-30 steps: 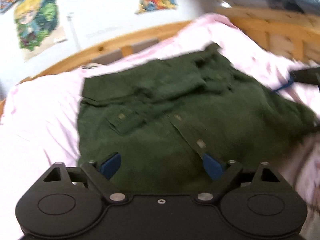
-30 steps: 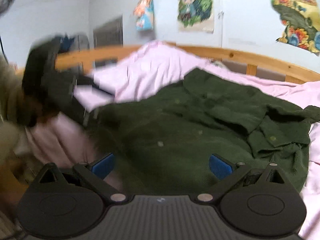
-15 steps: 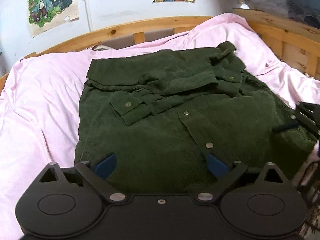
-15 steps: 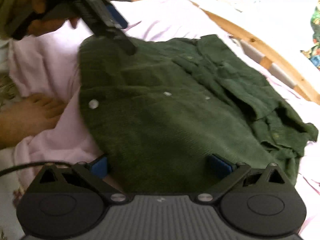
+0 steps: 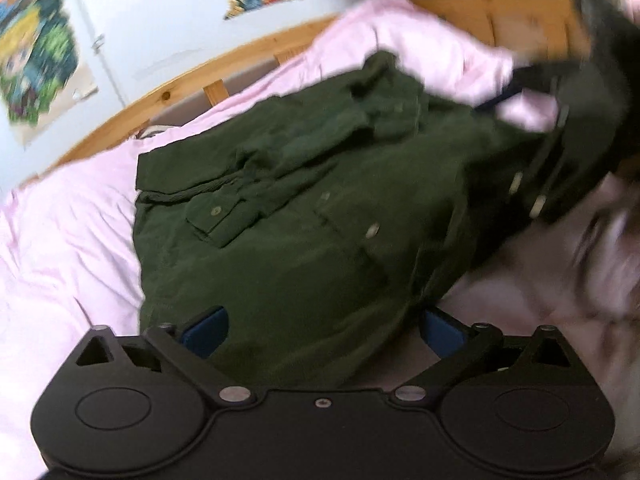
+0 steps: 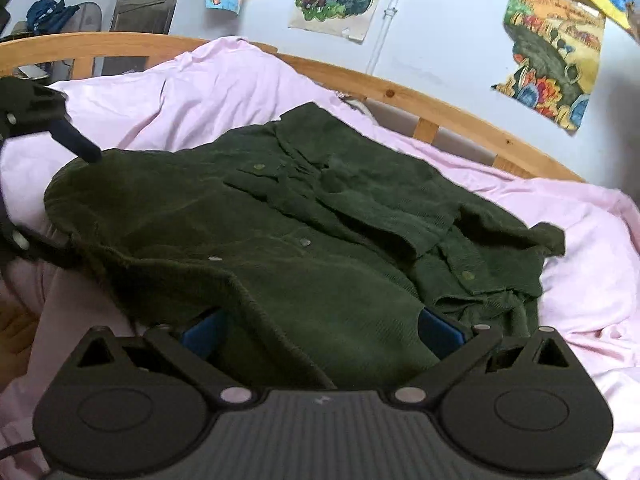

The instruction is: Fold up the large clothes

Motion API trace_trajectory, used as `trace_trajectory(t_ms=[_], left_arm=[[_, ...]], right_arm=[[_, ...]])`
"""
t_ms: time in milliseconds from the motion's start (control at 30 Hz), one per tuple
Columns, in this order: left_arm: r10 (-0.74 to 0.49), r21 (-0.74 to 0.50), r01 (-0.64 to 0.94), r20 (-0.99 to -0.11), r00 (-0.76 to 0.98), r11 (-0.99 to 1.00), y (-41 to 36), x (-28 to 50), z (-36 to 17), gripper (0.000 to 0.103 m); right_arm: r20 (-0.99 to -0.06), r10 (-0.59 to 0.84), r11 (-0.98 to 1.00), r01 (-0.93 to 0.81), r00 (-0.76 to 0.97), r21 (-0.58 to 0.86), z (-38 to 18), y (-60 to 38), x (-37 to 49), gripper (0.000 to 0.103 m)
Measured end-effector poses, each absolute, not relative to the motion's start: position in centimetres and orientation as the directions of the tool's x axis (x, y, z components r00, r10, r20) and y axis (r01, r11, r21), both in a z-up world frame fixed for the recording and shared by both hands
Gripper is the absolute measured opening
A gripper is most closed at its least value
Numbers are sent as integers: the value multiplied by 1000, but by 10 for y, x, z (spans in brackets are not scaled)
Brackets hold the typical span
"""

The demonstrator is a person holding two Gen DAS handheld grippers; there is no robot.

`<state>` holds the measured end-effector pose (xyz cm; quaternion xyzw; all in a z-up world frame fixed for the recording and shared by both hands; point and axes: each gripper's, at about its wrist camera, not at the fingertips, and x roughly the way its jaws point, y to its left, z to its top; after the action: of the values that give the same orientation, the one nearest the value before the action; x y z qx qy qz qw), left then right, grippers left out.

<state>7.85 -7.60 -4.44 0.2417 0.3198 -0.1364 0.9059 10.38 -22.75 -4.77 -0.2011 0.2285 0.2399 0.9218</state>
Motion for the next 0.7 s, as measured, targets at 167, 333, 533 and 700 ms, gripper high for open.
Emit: trace_trajectory(t_ms=[167, 333, 533, 700], left_arm=[[-107, 279, 410, -701, 705, 868, -74, 104, -48, 40], [-151, 214, 402, -695, 704, 890, -75, 119, -30, 21], [-154, 170, 350, -667, 729, 921, -73, 136, -5, 19], [-147, 184, 340, -645, 750, 922, -74, 143, 6, 19]], right_arm=[[-522, 376, 781, -565, 766, -267, -46, -231, 102, 103], [-607, 411, 632, -693, 680, -347, -58, -218, 79, 103], [-601, 303, 584, -642, 740, -496, -80, -189, 78, 103], [-611, 266, 614, -620, 746, -489, -87, -182, 91, 103]])
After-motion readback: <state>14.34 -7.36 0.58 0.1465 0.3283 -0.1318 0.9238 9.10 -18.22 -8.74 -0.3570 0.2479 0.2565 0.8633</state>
